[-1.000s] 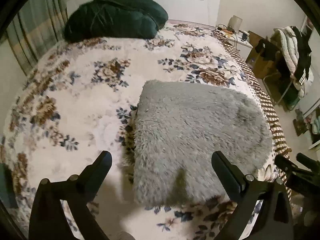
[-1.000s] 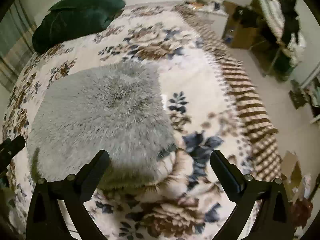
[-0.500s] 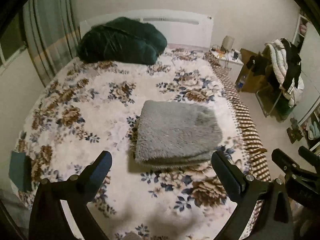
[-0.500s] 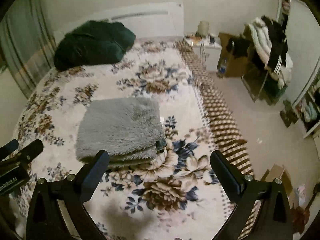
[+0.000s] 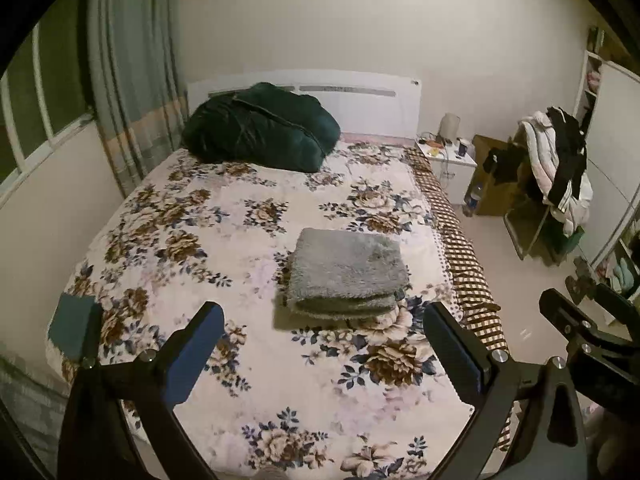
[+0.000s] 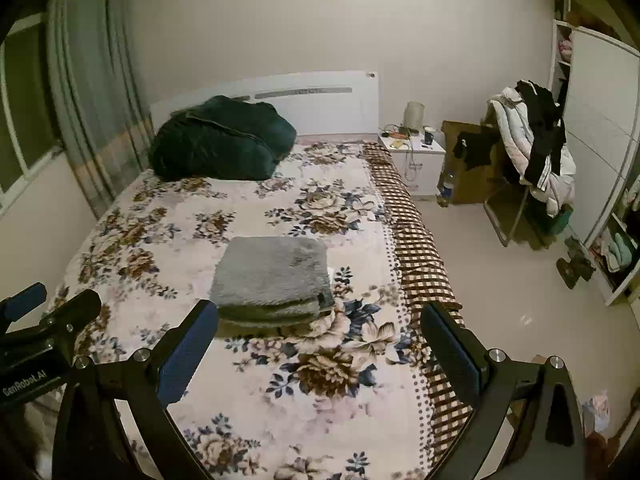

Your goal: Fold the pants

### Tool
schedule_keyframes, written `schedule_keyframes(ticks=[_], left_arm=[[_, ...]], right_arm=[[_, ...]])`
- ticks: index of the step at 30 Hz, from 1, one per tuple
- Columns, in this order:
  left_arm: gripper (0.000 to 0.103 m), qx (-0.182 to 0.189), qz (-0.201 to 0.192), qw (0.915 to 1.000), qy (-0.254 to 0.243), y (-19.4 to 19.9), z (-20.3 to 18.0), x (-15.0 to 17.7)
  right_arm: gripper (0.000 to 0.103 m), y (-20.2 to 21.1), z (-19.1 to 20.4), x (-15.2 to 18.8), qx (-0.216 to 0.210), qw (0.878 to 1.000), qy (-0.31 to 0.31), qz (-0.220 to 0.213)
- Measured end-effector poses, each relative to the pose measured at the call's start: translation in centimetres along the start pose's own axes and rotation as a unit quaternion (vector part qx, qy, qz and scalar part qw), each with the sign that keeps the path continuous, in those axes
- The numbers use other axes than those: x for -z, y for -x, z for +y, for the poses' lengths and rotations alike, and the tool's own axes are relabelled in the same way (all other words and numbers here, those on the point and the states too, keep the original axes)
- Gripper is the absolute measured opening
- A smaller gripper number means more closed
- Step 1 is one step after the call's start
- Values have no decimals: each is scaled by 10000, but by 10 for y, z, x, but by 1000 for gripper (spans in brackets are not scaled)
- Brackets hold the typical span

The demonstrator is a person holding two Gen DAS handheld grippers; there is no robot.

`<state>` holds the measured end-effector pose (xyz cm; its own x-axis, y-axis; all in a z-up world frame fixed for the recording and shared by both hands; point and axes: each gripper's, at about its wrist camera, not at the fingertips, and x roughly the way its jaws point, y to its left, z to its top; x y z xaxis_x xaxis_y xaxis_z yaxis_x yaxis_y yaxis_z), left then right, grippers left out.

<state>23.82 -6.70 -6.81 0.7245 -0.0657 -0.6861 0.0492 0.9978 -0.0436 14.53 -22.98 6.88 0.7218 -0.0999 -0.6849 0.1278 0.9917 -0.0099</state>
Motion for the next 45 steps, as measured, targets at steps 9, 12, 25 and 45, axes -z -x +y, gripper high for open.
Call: schedule_keyframes(ticks=[9,12,25,45], left_arm=[[102,-71,-124,9997,183,41,10,12],[103,-79,-145,9998,141,45,15,12],[103,-189,-208,9996,-27,58,28,17],[103,-215,-198,9995,-101,67,27,18]], right_arm=[[103,64,5,9,-76,9999,91,-88],[103,74,11,6,-32,9998,106,-158],[103,86,37,-8,38,9996,188,-229],[103,100,33,2,-17,9998,84,-177]])
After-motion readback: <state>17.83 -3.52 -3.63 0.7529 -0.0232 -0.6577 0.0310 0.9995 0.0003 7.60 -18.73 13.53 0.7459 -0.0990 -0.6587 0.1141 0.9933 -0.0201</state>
